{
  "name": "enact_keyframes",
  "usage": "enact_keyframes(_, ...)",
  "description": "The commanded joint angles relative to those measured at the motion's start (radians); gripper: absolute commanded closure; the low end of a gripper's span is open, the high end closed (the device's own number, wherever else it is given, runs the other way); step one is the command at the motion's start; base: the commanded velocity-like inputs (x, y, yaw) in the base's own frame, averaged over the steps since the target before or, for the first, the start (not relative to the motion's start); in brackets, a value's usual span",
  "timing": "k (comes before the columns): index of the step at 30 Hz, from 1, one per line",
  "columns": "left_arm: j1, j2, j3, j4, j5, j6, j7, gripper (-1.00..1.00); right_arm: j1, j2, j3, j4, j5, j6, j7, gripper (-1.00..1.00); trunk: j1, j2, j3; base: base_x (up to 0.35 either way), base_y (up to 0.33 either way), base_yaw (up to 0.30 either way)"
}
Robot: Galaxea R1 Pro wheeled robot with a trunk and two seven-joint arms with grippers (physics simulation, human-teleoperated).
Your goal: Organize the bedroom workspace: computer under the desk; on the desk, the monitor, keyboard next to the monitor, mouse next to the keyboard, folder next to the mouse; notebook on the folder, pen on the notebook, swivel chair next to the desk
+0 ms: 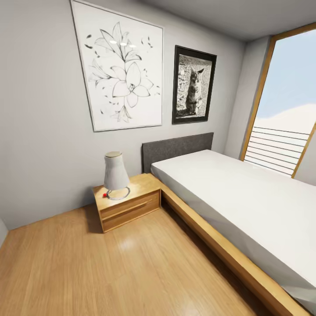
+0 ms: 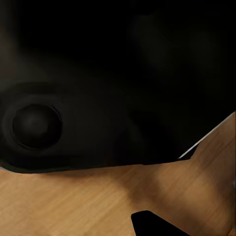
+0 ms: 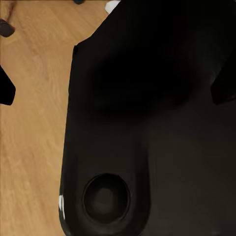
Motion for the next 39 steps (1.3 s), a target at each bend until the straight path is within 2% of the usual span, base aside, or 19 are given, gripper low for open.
enact_keyframes(1, 0.006, -0.006, -0.005, -0.006, -0.003, 0.006, -0.002, -1.00, -0.006, 0.006, -0.004, 0.006, 0.000, 0.006, 0.006, -1.00, -0.004, 0.007, 0.003, 0.000, 0.000, 0.000)
enact_keyframes(8, 0.006, -0.045, -0.003, -0.023, -0.003, 0.017, -0.002, -1.00, -0.009, 0.038, -0.005, 0.018, 0.000, 0.001, 0.007, -1.00, -0.031, 0.056, 0.025, 0.000, 0.000, 0.000)
enact_keyframes(39, 0.006, -0.043, 0.000, -0.046, 0.000, 0.013, 0.006, -1.00, -0.011, 0.044, -0.004, 0.016, 0.001, -0.012, 0.006, -1.00, -0.149, 0.273, 0.122, 0.000, 0.000, 0.000)
